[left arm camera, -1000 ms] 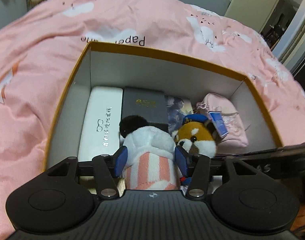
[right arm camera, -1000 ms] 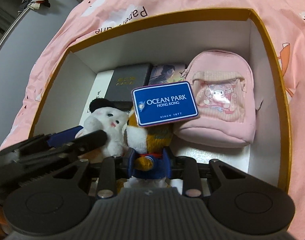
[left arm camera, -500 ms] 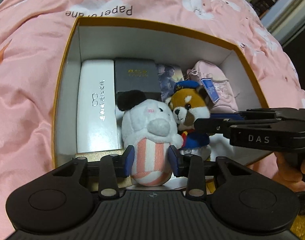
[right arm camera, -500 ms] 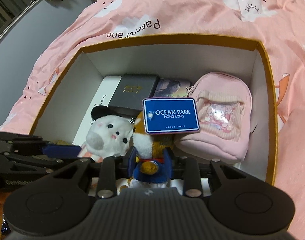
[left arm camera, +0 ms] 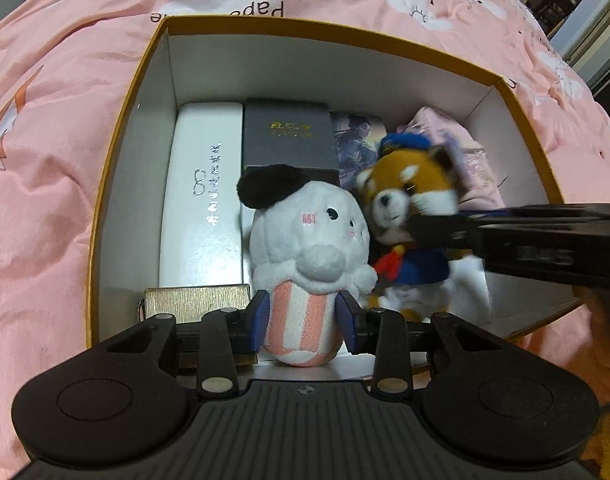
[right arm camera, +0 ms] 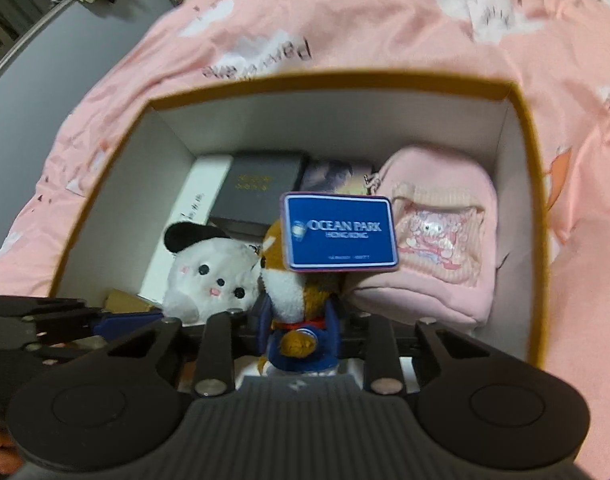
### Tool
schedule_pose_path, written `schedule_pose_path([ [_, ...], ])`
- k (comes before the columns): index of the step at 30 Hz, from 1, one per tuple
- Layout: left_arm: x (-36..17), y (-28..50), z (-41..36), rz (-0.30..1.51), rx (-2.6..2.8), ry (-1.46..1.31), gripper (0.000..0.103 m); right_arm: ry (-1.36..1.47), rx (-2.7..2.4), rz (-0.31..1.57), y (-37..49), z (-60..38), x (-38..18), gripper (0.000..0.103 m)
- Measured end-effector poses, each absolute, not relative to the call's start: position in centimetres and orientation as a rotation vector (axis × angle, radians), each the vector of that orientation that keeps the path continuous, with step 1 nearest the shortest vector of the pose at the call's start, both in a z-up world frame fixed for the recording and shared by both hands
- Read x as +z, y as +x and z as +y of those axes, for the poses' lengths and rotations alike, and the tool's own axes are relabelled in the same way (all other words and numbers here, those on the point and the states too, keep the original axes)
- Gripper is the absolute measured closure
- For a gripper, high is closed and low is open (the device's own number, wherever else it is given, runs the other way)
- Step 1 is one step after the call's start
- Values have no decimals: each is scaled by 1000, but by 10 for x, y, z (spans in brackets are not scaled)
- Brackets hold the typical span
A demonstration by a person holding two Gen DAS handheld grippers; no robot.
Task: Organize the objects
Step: 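Lower both plushes into the orange box beside the pink backpack with both grippers, then open both grippers and withdraw them from the orange box toward the tape measure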
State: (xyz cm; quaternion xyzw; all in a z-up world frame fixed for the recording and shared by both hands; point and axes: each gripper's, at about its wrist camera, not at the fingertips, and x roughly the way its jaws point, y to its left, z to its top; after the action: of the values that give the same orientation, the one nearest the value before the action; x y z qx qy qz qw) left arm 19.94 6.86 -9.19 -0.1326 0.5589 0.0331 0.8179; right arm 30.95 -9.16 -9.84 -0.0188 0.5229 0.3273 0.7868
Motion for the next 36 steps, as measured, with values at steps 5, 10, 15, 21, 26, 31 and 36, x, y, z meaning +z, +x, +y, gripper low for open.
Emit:
schedule_pose_path([
  [5,-93,200,67,1166,102,-282,62,-46,720,1179,305,-97,-85,74],
  [10,-93,200,66,1114,148,-309,63,14,715,1304,320,-90,-111,74],
  [15,-91,197,66,1111,126,-277,65,91,722,1307,326,-88,-121,74],
  [21,-94,200,65,1131,109,-272,64,145,683,1339,333,-90,-130,70],
  [26,-90,194,62,1070,86,-243,64,99,693,1260,320,-89,-123,63],
  [31,-79,181,60,984,72,-252,60,24,689,1157,301,-92,-106,55],
  [36,-60,165,54,907,39,-258,60,-18,682,1012,274,-105,-73,52],
])
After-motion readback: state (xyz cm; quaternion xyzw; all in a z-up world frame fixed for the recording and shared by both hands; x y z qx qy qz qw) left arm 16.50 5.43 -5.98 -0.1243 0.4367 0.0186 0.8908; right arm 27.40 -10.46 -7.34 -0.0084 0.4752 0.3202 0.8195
